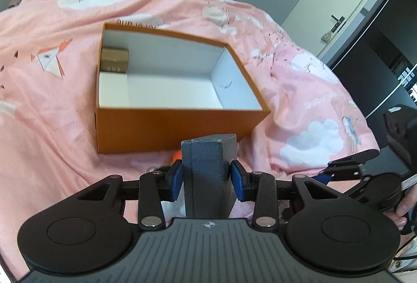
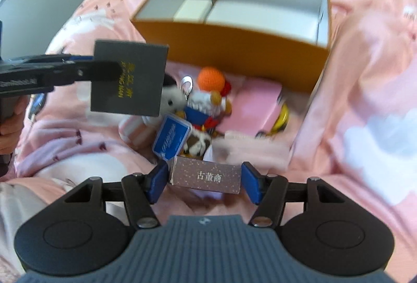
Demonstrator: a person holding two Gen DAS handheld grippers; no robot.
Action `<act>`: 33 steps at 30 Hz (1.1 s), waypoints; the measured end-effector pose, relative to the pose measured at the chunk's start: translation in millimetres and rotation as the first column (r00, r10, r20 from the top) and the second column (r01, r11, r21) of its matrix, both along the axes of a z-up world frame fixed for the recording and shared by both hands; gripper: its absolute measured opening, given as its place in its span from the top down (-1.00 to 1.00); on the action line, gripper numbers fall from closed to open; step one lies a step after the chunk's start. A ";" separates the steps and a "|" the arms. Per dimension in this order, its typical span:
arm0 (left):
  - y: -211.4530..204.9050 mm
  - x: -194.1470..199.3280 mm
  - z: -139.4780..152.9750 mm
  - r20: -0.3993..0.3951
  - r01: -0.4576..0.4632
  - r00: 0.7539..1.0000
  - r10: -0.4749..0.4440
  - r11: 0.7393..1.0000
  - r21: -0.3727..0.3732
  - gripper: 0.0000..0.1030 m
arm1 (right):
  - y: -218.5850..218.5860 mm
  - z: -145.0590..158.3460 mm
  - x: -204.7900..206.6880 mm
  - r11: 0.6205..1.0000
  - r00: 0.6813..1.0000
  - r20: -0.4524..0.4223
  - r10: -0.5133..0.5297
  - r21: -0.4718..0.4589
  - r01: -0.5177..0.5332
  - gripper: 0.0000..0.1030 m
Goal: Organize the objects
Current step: 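Grasp the mauve card box with the right tool while the left tool holds the black box, then lower the black box into the orange box with the left tool while the right carries the card box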
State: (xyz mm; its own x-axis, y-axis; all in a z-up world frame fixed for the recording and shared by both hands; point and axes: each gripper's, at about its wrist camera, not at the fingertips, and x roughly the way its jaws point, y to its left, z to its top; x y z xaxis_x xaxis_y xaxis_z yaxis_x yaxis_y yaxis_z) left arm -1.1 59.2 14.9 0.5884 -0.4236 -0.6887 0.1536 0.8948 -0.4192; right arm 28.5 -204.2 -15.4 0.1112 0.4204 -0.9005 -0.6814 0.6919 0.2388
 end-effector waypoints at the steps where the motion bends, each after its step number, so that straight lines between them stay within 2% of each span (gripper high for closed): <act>1: 1.9 1.3 4.3 0.009 -0.002 1.000 0.002 1.000 -0.004 0.16 | -0.4 7.8 0.1 1.000 1.000 0.015 0.000 0.011 0.000 -0.22; 5: 8.2 10.1 22.7 0.047 0.000 0.999 0.001 1.000 -0.009 0.16 | -3.7 40.9 6.8 0.996 0.998 0.061 0.000 0.086 -0.006 -0.22; 9: 9.0 25.2 43.0 0.109 -0.002 0.994 -0.002 1.000 0.031 0.16 | -2.7 71.1 21.8 0.988 0.990 0.141 -0.015 0.157 -0.007 -0.21; 14: 7.6 63.7 52.8 0.159 -0.048 0.987 0.037 0.997 0.065 0.16 | 6.2 90.8 52.5 0.978 0.967 0.246 -0.068 0.209 0.016 -0.21; 16: 6.6 86.2 43.9 0.139 -0.055 0.989 0.046 0.997 0.059 0.16 | 10.5 93.1 68.9 0.973 0.959 0.266 -0.095 0.227 0.034 -0.21; 20: 6.9 128.8 10.3 0.040 -0.042 0.998 0.041 0.999 0.030 0.17 | 23.8 86.8 105.7 0.968 0.960 0.249 -0.129 0.240 0.068 -0.21; 25: 10.2 162.5 -32.4 -0.062 -0.043 0.997 0.045 0.999 0.029 0.17 | 52.0 56.7 136.0 0.989 0.948 0.298 -0.114 0.125 0.079 -0.21; 29: 7.1 177.5 -51.9 -0.102 -0.034 0.994 0.041 0.997 0.068 0.17 | 65.1 30.3 155.7 0.993 0.962 0.252 -0.103 0.080 0.085 -0.21; 33: 5.8 195.3 -66.1 -0.152 -0.015 0.988 0.027 0.997 0.075 0.17 | 77.1 14.9 167.0 0.996 0.971 0.221 -0.087 0.042 0.080 -0.21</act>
